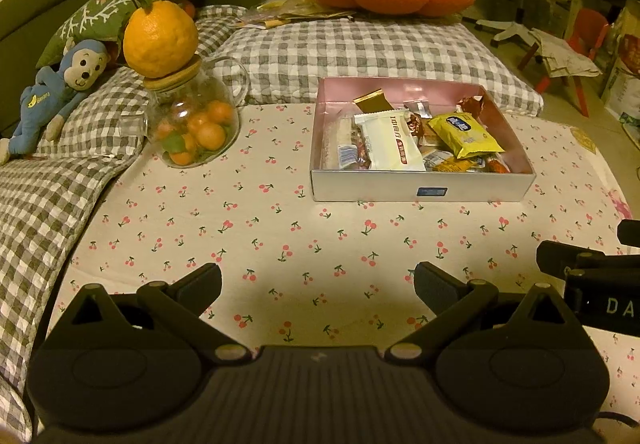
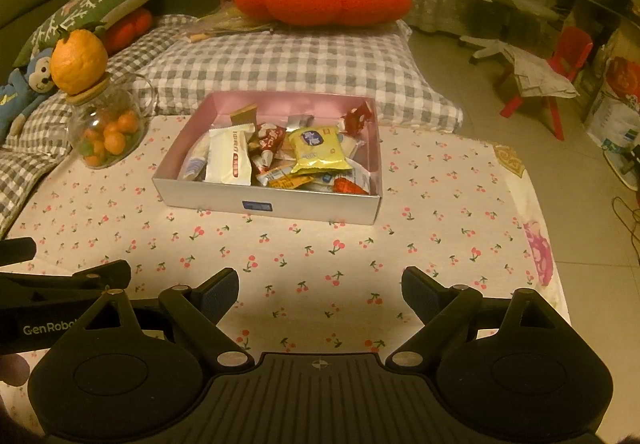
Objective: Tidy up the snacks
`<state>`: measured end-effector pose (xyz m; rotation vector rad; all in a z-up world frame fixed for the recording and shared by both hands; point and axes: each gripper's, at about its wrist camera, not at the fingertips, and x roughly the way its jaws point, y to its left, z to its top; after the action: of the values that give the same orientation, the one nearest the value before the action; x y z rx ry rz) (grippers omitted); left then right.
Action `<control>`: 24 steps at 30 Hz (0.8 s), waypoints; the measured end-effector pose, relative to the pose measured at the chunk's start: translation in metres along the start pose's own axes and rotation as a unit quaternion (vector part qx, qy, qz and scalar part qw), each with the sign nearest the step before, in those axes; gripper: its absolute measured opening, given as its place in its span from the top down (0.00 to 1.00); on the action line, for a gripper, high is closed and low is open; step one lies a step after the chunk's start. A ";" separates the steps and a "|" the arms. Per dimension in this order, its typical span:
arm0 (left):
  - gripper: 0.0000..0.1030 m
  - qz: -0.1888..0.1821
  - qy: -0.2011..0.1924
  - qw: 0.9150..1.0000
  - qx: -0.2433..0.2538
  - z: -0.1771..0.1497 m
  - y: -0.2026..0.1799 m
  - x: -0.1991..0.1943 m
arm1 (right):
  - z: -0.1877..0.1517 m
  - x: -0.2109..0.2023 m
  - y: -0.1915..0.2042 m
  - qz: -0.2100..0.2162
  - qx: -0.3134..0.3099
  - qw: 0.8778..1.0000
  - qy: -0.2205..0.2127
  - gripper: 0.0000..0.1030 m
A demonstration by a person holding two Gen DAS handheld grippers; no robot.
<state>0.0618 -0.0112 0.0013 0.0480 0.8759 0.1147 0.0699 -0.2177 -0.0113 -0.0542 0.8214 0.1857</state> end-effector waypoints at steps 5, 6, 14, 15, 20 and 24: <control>0.00 -0.002 -0.001 1.000 0.000 0.000 0.000 -0.001 | 0.000 0.000 0.000 0.000 0.000 1.000 0.000 0.12; 0.00 -0.003 -0.001 1.000 0.000 0.000 0.000 -0.001 | 0.000 0.000 0.000 0.000 0.000 1.000 0.000 0.12; 0.00 -0.002 -0.001 1.000 -0.002 -0.001 0.000 -0.001 | 0.000 0.000 0.000 0.000 0.000 1.000 0.000 0.12; 0.00 -0.002 -0.002 1.000 -0.003 -0.001 0.000 -0.001 | 0.000 0.000 0.000 0.000 0.000 1.000 0.000 0.12; 0.00 -0.003 -0.002 1.000 -0.003 -0.001 0.000 -0.001 | -0.001 0.000 0.000 0.000 0.000 1.000 0.000 0.11; 0.00 -0.003 -0.002 1.000 -0.003 -0.001 0.000 -0.001 | -0.001 0.000 0.000 0.000 0.000 1.000 0.000 0.11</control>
<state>0.0605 -0.0115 0.0018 0.0404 0.8719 0.1125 0.0692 -0.2174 -0.0115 -0.0536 0.8217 0.1862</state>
